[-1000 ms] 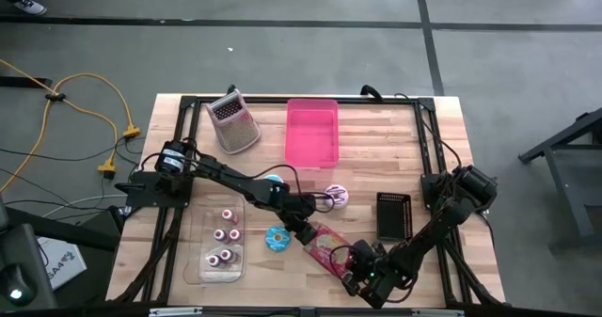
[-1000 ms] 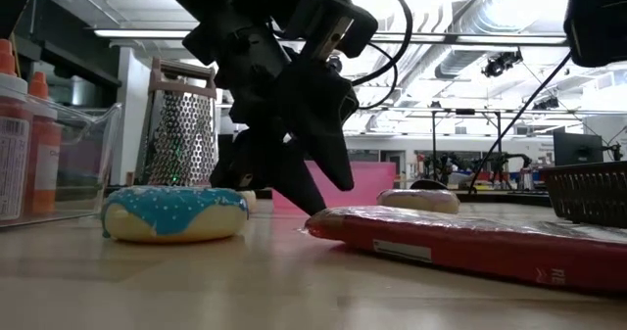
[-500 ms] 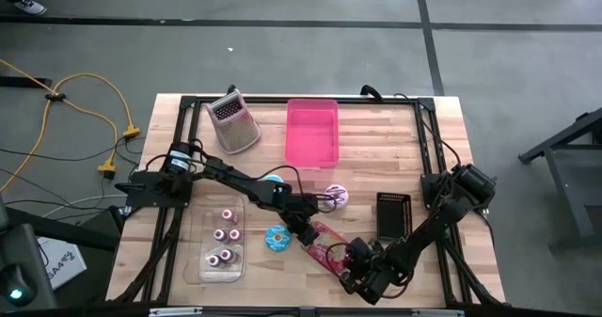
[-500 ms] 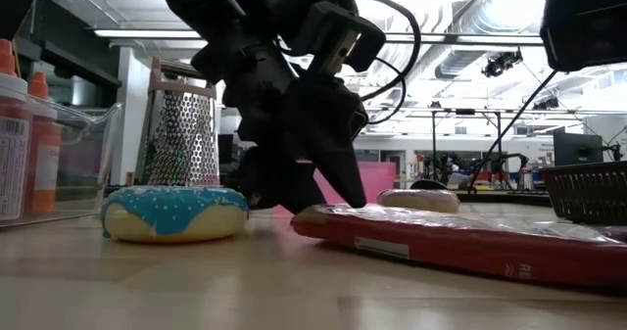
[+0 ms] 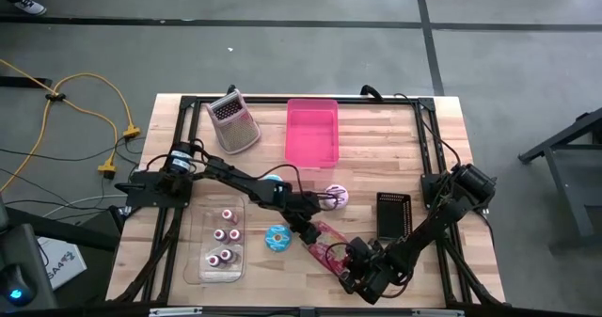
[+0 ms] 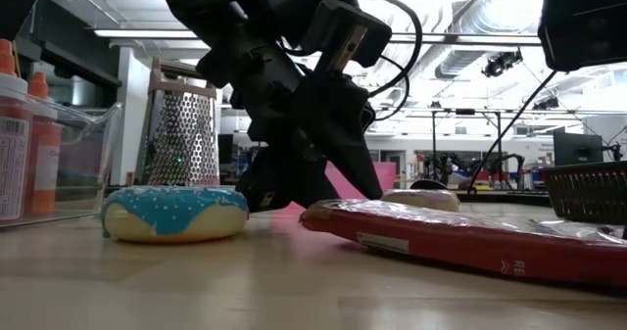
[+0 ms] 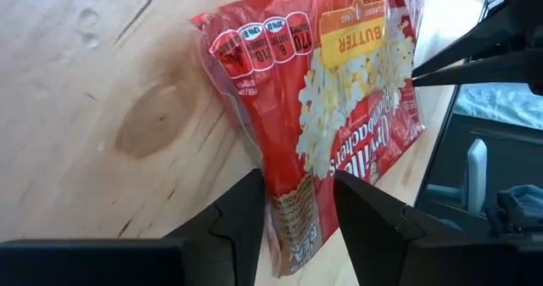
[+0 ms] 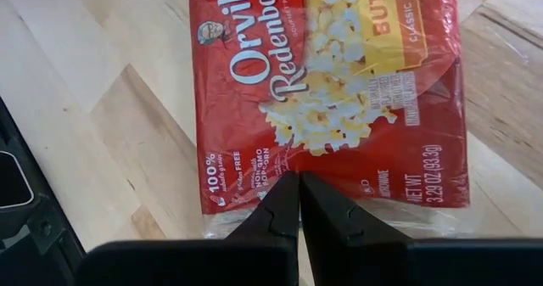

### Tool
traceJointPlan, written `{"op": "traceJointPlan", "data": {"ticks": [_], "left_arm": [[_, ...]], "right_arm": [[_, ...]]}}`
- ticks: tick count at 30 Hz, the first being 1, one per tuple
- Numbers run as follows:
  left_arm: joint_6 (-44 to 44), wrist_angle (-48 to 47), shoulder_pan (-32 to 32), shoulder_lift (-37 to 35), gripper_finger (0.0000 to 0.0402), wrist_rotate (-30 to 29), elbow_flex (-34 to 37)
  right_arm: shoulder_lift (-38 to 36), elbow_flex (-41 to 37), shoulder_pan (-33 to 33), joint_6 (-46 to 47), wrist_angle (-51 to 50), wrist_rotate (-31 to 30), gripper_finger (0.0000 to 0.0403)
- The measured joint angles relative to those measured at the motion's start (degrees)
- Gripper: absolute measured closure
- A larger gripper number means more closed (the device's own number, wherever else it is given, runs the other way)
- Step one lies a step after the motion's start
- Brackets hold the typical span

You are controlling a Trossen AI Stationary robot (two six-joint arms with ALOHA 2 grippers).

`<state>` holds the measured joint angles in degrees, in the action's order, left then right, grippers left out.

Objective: Pick & Place Food Item
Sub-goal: Put the popcorn bag into the red bin

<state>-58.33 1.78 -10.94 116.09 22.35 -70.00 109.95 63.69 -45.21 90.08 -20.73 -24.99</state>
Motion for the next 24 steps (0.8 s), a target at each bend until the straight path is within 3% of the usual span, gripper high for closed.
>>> {"op": "traceJointPlan", "data": {"ticks": [9,24], "left_arm": [[-1.1,6.7,-0.2,0.0,0.0263,3.8,0.0],[-0.4,8.0,-0.5,0.5,0.0263,3.9,0.0]], "right_arm": [[0.0,0.0,0.0,-0.2,0.0,0.0,0.0401],[0.0,0.0,0.0,-1.1,0.0,-0.7,0.0401]]}}
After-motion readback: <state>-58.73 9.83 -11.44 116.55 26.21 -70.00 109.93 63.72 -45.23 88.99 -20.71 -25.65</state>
